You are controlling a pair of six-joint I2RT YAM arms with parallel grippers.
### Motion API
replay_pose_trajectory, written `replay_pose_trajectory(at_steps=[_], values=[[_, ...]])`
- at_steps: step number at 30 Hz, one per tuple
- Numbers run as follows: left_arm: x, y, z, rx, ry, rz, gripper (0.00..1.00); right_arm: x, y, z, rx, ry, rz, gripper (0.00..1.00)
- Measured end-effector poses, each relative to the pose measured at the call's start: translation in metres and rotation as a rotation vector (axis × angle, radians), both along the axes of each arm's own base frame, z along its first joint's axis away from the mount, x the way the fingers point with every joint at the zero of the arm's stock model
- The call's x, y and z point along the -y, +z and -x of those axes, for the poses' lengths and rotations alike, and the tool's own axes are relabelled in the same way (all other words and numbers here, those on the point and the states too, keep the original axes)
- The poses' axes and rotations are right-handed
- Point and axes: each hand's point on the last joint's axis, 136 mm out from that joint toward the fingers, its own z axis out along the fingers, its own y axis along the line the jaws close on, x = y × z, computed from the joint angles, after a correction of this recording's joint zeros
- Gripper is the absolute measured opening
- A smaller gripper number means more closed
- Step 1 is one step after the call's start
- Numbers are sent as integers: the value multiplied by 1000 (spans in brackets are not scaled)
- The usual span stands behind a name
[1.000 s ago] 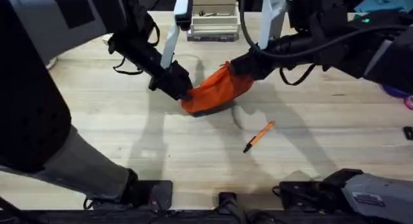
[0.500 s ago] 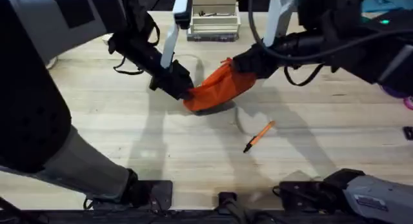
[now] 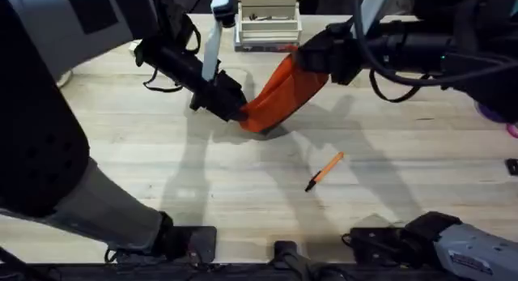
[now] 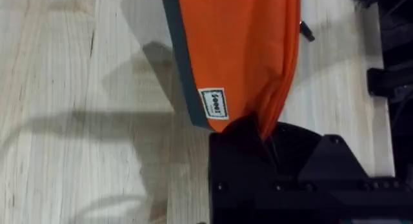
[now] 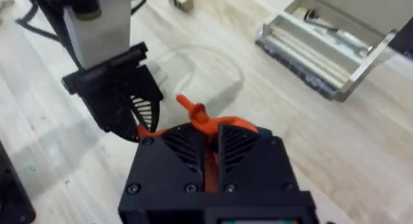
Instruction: Unzip the bag, pick up the pens from the table one at a time and place them inside, then zip the bag closed.
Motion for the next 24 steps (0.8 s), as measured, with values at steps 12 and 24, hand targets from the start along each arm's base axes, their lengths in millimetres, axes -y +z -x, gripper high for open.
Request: replay_pose_trajectory(at_steps=[12, 24], values=[[-16, -16, 5, -6, -25, -127, 42, 6, 54, 0, 163, -21, -69, 995], [-16, -16, 5, -6, -25, -127, 42, 6, 53, 0, 159, -22, -68, 998]])
